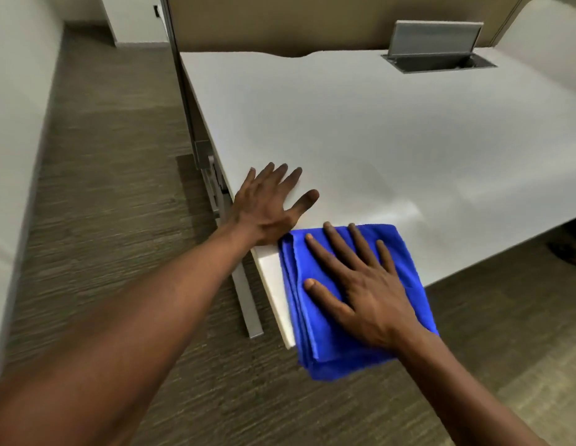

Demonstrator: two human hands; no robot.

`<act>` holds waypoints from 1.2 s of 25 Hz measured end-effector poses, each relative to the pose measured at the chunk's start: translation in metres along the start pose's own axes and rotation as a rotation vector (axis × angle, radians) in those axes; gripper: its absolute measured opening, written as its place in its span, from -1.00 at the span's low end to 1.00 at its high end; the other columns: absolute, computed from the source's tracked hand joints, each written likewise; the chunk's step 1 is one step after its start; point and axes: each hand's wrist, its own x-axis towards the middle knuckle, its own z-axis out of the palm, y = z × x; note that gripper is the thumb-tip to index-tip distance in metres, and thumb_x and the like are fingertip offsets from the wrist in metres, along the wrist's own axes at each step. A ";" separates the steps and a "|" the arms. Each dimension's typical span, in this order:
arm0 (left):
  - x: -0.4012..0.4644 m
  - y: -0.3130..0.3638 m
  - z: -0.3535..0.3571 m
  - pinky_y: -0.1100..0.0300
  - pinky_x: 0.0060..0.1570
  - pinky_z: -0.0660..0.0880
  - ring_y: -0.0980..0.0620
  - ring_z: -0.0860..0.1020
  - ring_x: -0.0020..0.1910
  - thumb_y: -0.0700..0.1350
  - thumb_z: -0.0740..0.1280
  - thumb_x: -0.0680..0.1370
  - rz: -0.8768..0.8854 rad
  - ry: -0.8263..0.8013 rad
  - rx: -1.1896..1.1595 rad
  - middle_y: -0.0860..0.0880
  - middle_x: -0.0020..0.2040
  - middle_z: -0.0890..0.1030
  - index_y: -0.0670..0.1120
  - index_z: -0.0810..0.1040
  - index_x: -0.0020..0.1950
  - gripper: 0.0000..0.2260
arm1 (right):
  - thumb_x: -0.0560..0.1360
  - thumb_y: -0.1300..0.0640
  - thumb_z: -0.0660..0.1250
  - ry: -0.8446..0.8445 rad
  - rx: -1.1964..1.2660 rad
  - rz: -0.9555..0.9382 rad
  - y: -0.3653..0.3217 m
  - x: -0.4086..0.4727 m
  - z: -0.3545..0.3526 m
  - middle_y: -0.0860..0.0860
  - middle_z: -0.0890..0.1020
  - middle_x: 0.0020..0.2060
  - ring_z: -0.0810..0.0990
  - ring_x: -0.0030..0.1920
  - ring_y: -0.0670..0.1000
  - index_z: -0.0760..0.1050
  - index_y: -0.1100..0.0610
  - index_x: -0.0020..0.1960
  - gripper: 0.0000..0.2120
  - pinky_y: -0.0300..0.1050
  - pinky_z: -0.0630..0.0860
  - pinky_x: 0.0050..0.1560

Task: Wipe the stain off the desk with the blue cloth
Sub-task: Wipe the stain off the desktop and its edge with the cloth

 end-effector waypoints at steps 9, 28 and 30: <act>-0.001 -0.001 0.005 -0.06 0.63 -0.10 0.02 0.03 0.66 0.49 -0.21 0.51 0.005 0.048 0.012 0.02 0.67 0.15 0.13 0.09 0.67 -0.19 | 0.55 -0.51 -0.22 0.010 0.053 0.307 0.039 0.075 -0.017 -0.24 -0.18 0.68 -0.26 0.69 0.08 -0.28 -0.43 0.60 -0.34 0.32 -0.24 0.62; 0.000 -0.006 0.013 -0.01 0.64 -0.05 0.03 -0.10 0.67 0.49 -0.11 0.57 0.024 0.156 -0.056 -0.03 0.69 0.04 0.14 0.06 0.68 -0.24 | 0.61 -0.39 -0.22 -0.008 0.053 0.144 0.008 0.130 -0.019 -0.17 -0.20 0.69 -0.31 0.68 0.13 -0.23 -0.32 0.65 -0.36 0.32 -0.31 0.61; 0.000 -0.006 0.011 0.01 0.64 -0.07 0.07 -0.15 0.66 0.50 -0.10 0.57 0.021 0.142 -0.052 -0.02 0.70 -0.02 0.17 0.01 0.68 -0.25 | 0.66 -0.34 -0.12 -0.026 0.044 0.023 0.017 0.126 -0.022 -0.23 -0.22 0.67 -0.28 0.69 0.10 -0.19 -0.36 0.65 -0.41 0.29 -0.29 0.63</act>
